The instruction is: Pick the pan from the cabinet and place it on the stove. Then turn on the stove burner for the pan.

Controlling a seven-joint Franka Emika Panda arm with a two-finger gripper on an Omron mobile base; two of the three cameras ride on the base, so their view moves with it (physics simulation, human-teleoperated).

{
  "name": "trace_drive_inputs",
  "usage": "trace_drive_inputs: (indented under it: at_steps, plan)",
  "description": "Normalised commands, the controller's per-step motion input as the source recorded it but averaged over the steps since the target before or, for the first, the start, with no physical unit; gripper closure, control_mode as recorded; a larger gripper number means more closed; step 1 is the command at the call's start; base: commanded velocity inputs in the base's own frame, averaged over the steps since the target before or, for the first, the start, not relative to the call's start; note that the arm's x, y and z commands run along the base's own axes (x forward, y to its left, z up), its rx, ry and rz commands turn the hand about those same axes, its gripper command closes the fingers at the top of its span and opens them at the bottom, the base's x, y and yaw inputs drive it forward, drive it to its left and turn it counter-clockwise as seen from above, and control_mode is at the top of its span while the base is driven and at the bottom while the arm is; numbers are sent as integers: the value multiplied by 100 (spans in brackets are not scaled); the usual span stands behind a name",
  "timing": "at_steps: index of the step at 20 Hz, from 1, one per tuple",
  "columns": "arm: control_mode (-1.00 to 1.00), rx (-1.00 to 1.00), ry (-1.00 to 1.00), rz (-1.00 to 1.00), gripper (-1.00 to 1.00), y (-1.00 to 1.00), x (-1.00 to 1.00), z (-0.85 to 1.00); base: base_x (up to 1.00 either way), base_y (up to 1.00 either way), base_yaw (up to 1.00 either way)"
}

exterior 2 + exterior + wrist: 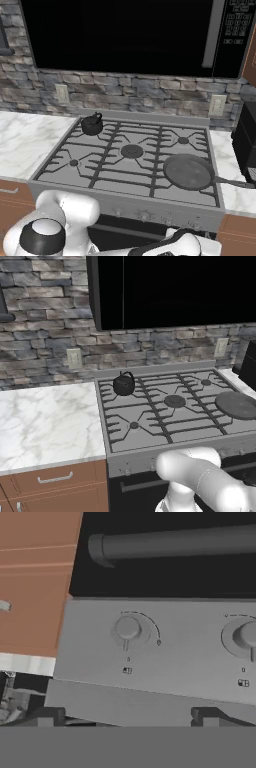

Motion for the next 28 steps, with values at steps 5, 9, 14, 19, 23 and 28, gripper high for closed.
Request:
trace_drive_inputs:
  at_steps: [5,9,14,19,23,28]
  plan:
    - [-100,0,-5,0,-100,-1,0,-31,0,0,0]
    - [-100,0,-1,0,-100,0,0,-24,0,0,0]
    - [-100,0,0,0,-100,0,5,-4,0,0,0]
    - [-100,0,0,0,-100,0,14,0,0,0,0]
    - [-100,0,0,0,-100,0,17,-3,0,0,0]
    - [-100,0,0,0,-100,0,7,-15,0,0,0]
